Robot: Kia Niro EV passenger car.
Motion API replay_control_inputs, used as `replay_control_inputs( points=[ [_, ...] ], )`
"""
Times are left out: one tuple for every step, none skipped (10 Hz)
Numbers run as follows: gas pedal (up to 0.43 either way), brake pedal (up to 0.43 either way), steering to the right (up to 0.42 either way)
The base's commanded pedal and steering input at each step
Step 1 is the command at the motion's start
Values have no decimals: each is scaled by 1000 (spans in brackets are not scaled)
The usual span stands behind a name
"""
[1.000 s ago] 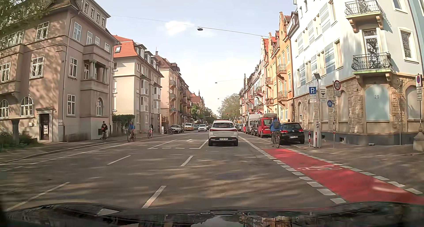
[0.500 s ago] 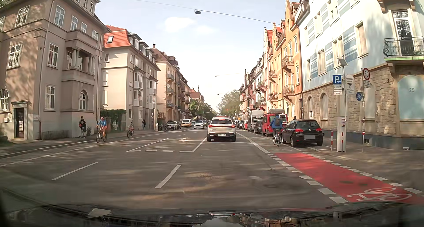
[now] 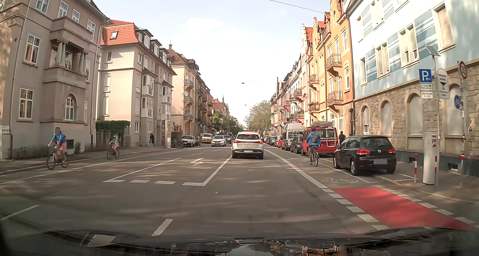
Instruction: Follow the waypoints while adhering to traffic rules and regulations
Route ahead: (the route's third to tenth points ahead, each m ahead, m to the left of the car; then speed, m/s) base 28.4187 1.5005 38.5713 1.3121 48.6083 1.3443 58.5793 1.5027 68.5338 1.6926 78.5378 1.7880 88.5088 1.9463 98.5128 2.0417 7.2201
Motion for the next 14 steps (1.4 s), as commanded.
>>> replay_control_inputs(
  points=[
    [98, 0, -2],
    [98, 0, -1],
    [98, 0, -2],
    [98, 0, -2],
    [98, 0, -1],
    [98, 0, 0],
    [98, 0, 0],
    [87, 0, 0],
    [67, 0, 0],
    [47, 0, 0],
    [20, 0, 0],
    [8, 0, 0],
    [0, 0, 0],
    [0, 0, 0]
  ],
)
